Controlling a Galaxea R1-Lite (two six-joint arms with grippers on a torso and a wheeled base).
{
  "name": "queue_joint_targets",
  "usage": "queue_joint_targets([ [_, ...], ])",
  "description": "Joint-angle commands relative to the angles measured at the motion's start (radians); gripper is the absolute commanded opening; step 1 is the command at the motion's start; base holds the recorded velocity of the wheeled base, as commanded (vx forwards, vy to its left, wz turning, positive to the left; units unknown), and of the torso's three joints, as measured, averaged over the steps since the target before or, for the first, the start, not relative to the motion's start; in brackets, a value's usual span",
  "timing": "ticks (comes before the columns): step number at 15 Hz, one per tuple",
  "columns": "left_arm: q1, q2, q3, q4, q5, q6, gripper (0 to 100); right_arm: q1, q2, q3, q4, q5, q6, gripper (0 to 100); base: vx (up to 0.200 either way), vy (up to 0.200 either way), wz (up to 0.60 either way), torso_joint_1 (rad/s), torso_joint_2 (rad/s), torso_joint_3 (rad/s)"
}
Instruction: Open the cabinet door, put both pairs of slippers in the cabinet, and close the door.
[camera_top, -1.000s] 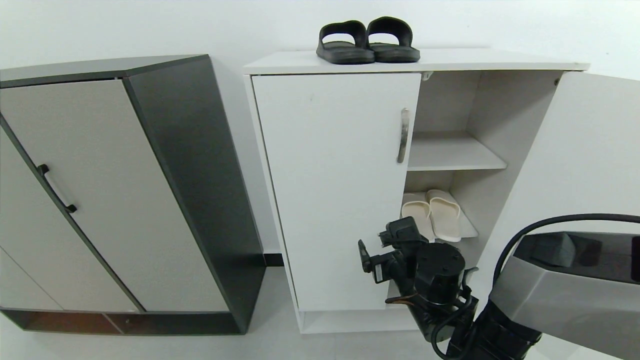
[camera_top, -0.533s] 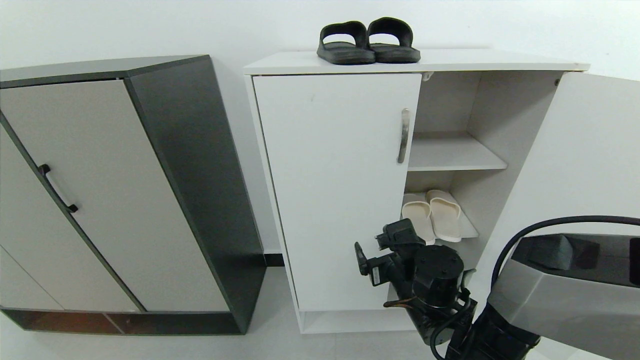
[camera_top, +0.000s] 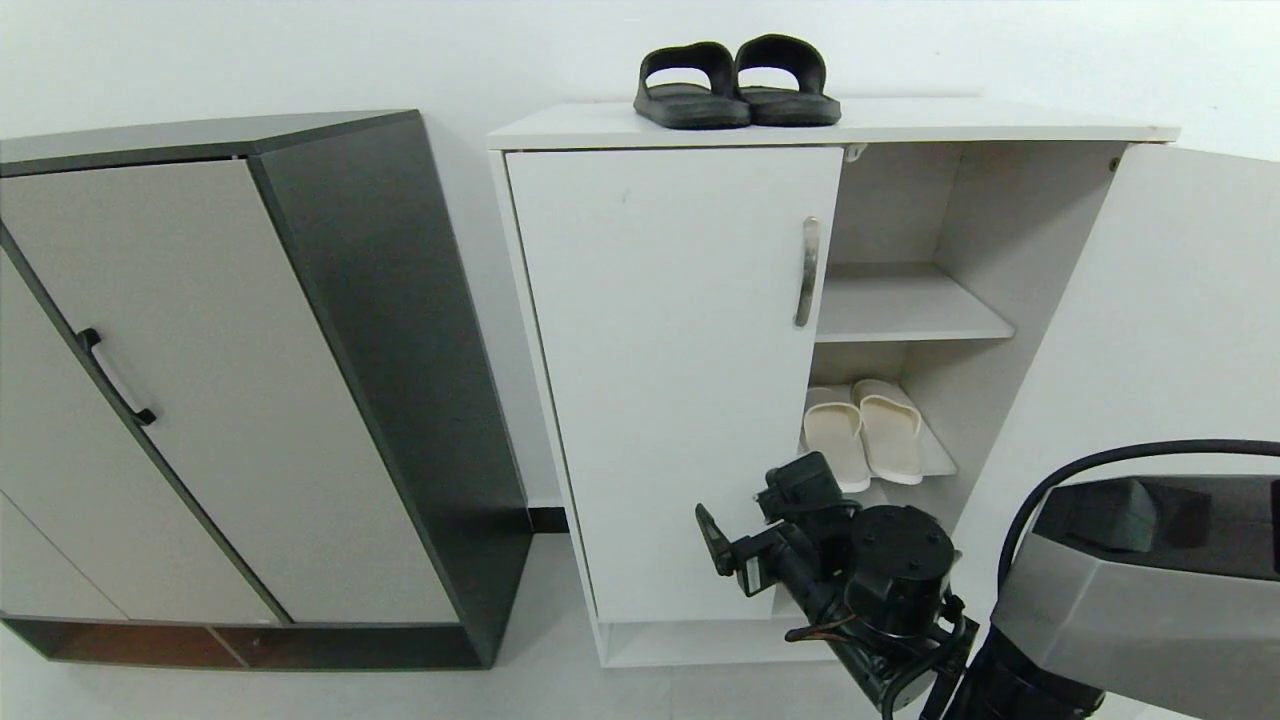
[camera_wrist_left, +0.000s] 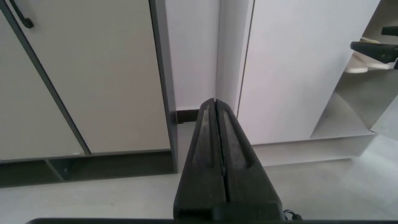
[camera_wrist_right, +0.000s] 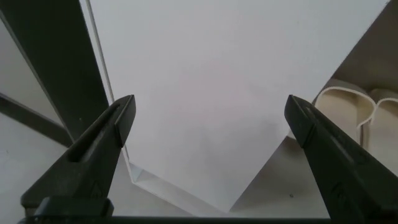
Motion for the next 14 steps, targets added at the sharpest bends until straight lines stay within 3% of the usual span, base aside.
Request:
queue_joint_targets([
  [1, 0.0, 0.002, 0.0, 0.0, 0.0, 0.0, 0, 0.0, -0.002, 0.001, -0.001, 0.001, 0.0, 100, 0.0, 0.0, 0.0, 0.0, 0.0, 0.0],
  [5, 0.0, 0.002, 0.0, 0.0, 0.0, 0.0, 0, 0.003, -0.001, 0.002, -0.001, 0.001, 0.0, 100, 0.0, 0.0, 0.0, 0.019, -0.21, -0.301],
  [14, 0.0, 0.002, 0.0, 0.0, 0.0, 0.0, 0, 0.002, 0.007, 0.002, -0.001, 0.001, 0.0, 100, 0.0, 0.0, 0.0, 0.103, -0.49, -0.346],
])
